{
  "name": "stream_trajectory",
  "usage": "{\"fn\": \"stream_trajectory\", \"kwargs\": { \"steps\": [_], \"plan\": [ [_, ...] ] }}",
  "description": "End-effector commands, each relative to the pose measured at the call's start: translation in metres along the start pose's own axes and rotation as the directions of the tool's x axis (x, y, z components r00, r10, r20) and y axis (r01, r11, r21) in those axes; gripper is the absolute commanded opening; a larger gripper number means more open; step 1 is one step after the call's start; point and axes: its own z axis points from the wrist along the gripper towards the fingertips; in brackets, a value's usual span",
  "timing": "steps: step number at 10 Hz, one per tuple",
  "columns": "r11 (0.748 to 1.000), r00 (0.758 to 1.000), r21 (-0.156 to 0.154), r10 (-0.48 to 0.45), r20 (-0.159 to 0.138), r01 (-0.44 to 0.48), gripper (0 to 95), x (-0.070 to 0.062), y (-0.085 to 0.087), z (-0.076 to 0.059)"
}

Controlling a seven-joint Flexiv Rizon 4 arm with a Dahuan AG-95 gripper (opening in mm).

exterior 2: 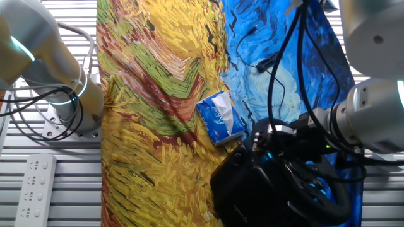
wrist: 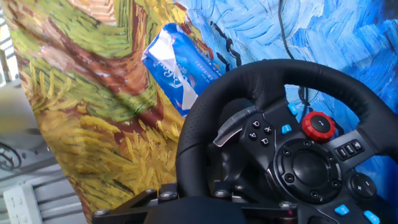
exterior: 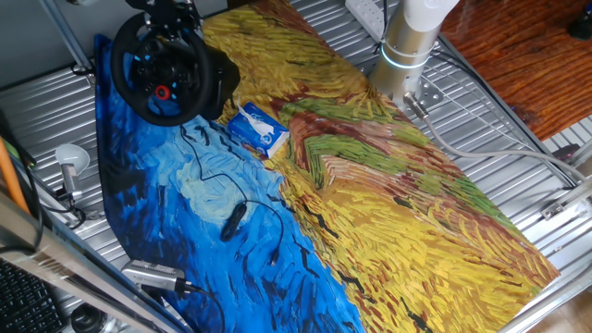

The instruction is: Rotate the steering wheel 90 degrees clockwise

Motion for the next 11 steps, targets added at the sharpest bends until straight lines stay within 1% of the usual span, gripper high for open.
{"fn": "stream_trajectory", "kwargs": {
  "steps": [1,5,7,11],
  "plan": [
    [1.0,1.0,0.002,0.029,0.001,-0.029,19.0,-0.003,-0.002,0.001],
    [0.998,0.998,0.0,0.063,0.006,-0.063,19.0,-0.011,-0.004,0.004],
    [0.997,0.997,0.001,0.082,0.006,-0.082,19.0,-0.013,-0.004,0.004],
    [0.986,0.986,0.0,0.166,0.023,-0.166,19.0,-0.017,-0.005,0.006]
  ]
}}
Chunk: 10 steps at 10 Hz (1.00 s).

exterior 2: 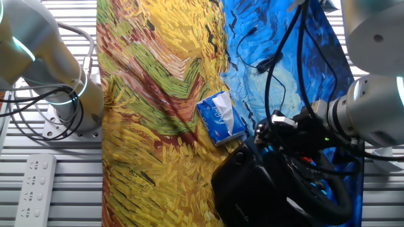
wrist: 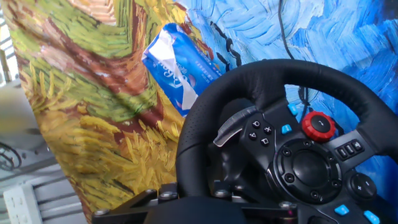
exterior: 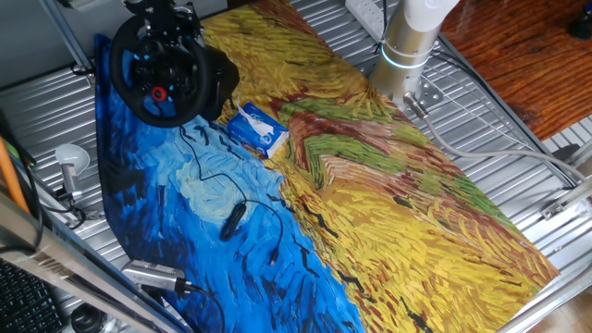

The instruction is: Rotate the steering wheel 90 degrees clockwise

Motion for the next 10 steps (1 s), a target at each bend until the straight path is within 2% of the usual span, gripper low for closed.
{"fn": "stream_trajectory", "kwargs": {
  "steps": [1,7,10],
  "plan": [
    [0.999,0.999,0.001,0.043,0.007,-0.043,19.0,-0.002,-0.001,0.001],
    [0.995,0.995,0.009,0.101,0.02,-0.101,19.0,-0.014,-0.002,0.006],
    [0.99,0.99,0.027,0.138,0.027,-0.139,19.0,-0.016,-0.002,0.007]
  ]
}}
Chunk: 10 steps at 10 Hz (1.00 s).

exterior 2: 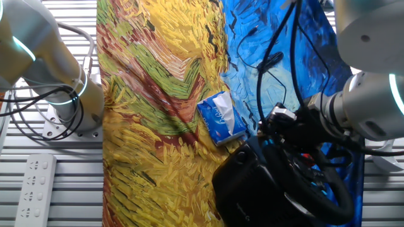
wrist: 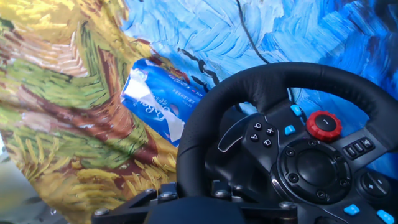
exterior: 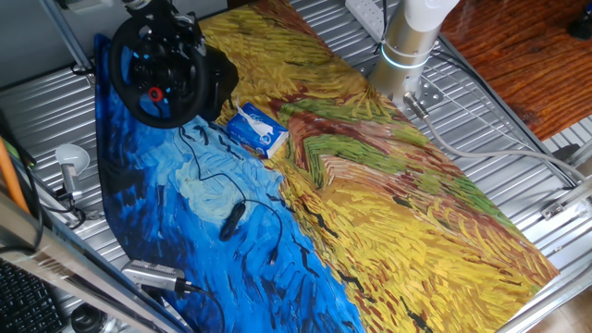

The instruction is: Rotate the steering wheel 90 degrees clockwise

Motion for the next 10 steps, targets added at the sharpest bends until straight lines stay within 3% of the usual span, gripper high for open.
{"fn": "stream_trajectory", "kwargs": {
  "steps": [1,4,5,10],
  "plan": [
    [1.0,1.0,0.02,0.022,0.003,-0.022,19.0,-0.001,-0.001,0.001],
    [0.999,0.999,0.025,0.033,-0.004,-0.033,19.0,-0.006,0.0,0.003],
    [0.999,0.999,0.037,0.037,-0.022,-0.036,19.0,-0.008,0.0,0.004],
    [0.996,0.996,0.048,0.082,-0.023,-0.081,19.0,-0.013,0.0,0.007]
  ]
}}
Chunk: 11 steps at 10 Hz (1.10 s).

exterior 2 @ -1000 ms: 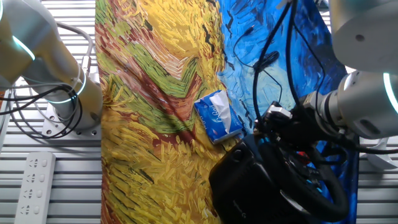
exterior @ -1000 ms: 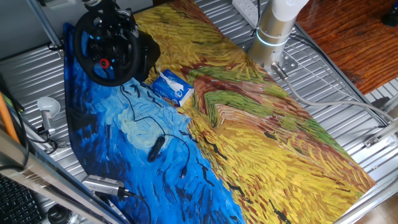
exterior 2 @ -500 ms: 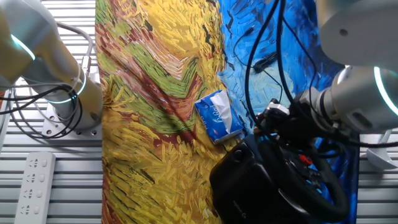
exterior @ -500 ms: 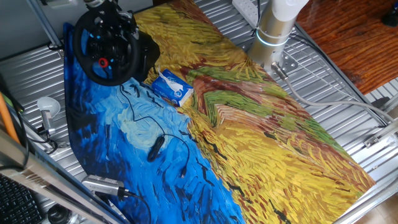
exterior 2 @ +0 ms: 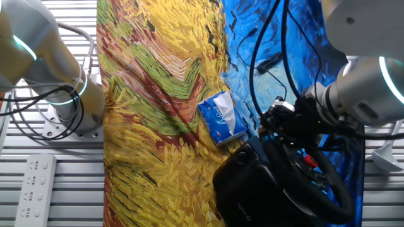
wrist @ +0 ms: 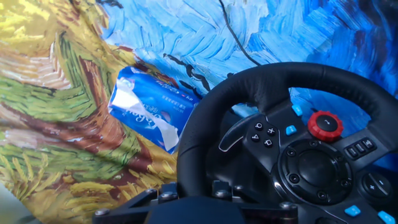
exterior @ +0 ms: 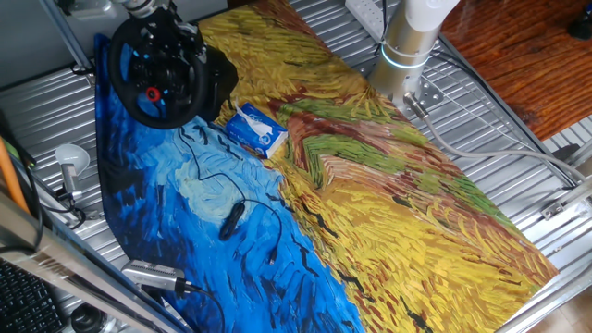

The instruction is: Rotate the steering wheel 90 degrees clockwise

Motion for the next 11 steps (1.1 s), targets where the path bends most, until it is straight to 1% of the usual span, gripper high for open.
{"fn": "stream_trajectory", "kwargs": {
  "steps": [1,5,6,8,10,11],
  "plan": [
    [1.0,1.0,0.006,0.02,0.0,-0.02,19.0,-0.003,0.0,0.002],
    [0.999,0.999,0.018,0.047,-0.002,-0.047,19.0,-0.011,0.002,0.006],
    [0.998,0.999,0.022,0.054,-0.002,-0.054,19.0,-0.015,0.003,0.008],
    [0.998,0.998,0.034,0.058,-0.002,-0.058,19.0,-0.018,0.003,0.01],
    [0.997,0.997,0.04,0.071,0.004,-0.071,19.0,-0.021,0.002,0.014],
    [0.995,0.996,0.037,0.088,0.008,-0.088,19.0,-0.023,0.003,0.015]
  ]
}}
